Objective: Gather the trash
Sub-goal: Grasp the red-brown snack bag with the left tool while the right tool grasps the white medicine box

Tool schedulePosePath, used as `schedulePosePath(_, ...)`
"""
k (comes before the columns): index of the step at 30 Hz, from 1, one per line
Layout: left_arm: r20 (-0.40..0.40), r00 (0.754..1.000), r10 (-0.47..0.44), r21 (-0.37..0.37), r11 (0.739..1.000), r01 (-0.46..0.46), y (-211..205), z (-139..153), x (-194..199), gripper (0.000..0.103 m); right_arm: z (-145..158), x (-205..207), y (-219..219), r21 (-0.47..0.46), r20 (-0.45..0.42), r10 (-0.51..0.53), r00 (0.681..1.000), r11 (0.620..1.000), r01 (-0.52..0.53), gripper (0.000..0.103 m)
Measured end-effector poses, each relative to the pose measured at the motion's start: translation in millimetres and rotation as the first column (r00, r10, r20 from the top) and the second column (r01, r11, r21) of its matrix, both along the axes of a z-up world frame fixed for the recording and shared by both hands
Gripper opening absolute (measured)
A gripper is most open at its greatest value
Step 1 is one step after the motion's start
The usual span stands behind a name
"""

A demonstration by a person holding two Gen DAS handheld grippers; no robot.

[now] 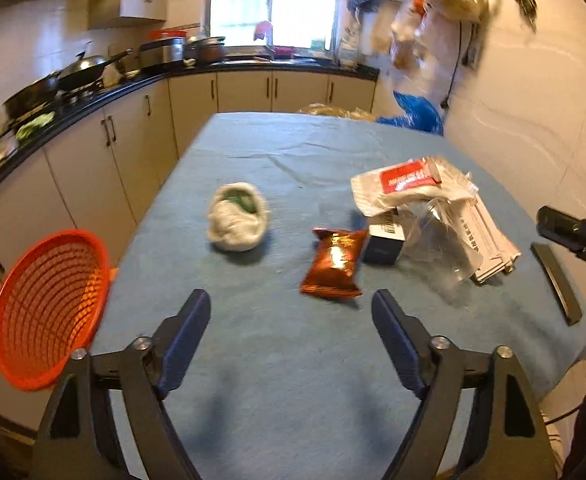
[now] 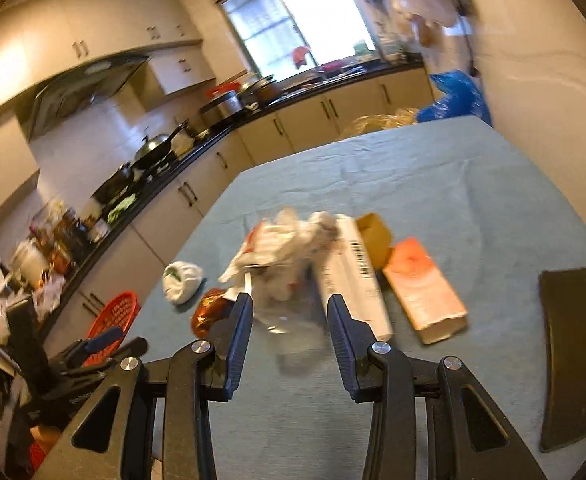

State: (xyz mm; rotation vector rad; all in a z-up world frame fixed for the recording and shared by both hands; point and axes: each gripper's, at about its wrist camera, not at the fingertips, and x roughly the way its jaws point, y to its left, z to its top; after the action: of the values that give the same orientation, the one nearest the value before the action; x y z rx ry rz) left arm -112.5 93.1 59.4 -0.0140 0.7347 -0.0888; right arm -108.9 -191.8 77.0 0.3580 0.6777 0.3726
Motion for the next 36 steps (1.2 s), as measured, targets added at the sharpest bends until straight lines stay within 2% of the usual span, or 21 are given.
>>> schedulePosePath(10,-0.073,0.997,-0.016,0.068,0.997,0.021,-36.4,-23.1,56.7,0.083,-13.9,12.9,-22.0,0.04,-0.039,-0.04,0.998,0.998,0.042,0.042)
schedulePosePath(16,-0.114,0.993,0.001,0.1,0.995,0.011,-49.1,-39.4,78.5,0.083,-25.6,28.0,-19.1,0.017,-0.064,-0.031,0.997,0.999,0.032,0.042)
schedulePosePath(19,-0.117,0.993,-0.007,0.069,0.997,0.015,-47.9,-38.7,82.5,0.073,-33.1,40.8,-15.9,0.008,-0.08,-0.021,0.997,1.0,0.022,0.042)
schedulePosePath(24,-0.164,0.986,0.006,0.073,0.997,0.006,-48.1,-44.7,92.1,0.04,-43.8,59.4,-11.2,-0.013,-0.104,-0.022,0.994,1.0,0.021,0.042)
schedulePosePath(29,-0.153,0.988,0.013,0.04,0.999,-0.007,-42.9,-42.3,88.9,0.039,-54.5,67.6,-0.3,-0.036,-0.134,-0.001,0.991,0.999,-0.004,0.042)
schedulePosePath(31,-0.134,0.991,0.007,0.016,1.0,-0.005,-39.5,-39.5,80.4,0.039,-56.2,63.2,1.4,-0.035,-0.132,0.005,0.991,0.999,-0.01,0.025)
schedulePosePath(32,-0.121,0.993,0.003,0.008,1.0,-0.002,-38.4,-38.1,74.3,0.039,-56.7,61.3,2.2,-0.032,-0.132,0.012,0.991,0.999,-0.016,0.021)
schedulePosePath(36,-0.084,0.996,-0.01,0.0,1.0,0.01,-38.1,-34.9,55.0,0.039,-51.9,41.9,-1.4,0.0,-0.113,0.024,0.993,1.0,-0.025,0.015)
